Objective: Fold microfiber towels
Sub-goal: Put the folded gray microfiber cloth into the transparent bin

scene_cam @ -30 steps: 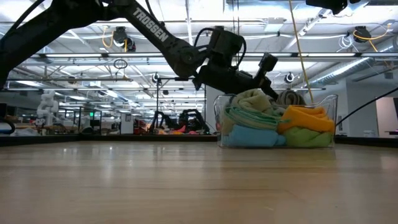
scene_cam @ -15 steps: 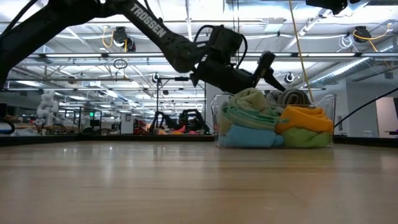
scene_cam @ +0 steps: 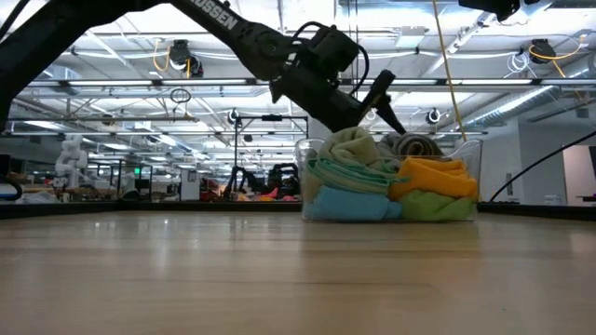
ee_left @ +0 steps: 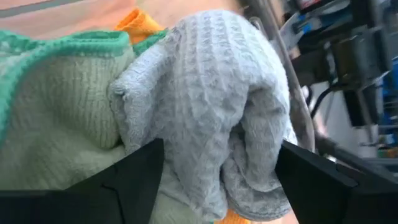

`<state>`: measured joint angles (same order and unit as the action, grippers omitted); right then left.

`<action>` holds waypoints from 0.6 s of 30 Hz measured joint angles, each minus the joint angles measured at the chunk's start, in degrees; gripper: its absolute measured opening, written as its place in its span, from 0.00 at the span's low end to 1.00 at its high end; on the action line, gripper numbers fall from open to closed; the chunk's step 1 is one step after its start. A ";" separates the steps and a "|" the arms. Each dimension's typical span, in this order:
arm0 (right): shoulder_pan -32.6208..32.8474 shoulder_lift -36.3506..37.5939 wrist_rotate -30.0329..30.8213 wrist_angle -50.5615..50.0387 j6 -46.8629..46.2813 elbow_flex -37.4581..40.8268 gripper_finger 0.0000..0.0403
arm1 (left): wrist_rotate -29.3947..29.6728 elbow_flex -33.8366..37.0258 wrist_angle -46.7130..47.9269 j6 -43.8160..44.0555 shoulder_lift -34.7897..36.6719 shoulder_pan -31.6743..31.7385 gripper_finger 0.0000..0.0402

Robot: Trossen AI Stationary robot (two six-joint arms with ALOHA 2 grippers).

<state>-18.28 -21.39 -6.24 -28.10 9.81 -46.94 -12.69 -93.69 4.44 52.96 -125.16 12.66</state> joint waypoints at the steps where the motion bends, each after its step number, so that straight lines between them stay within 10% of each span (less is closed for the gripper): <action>1: 0.00 0.00 0.00 -0.02 0.14 0.00 0.54 | -0.02 0.00 1.68 -0.34 0.53 0.02 0.75; 18: 0.00 0.00 -0.02 -0.10 0.92 0.00 0.54 | 0.80 -0.04 18.25 -8.81 10.78 0.13 0.75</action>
<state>-18.28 -21.39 -6.26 -28.20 10.72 -46.94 -11.89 -93.73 22.70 44.14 -114.37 12.80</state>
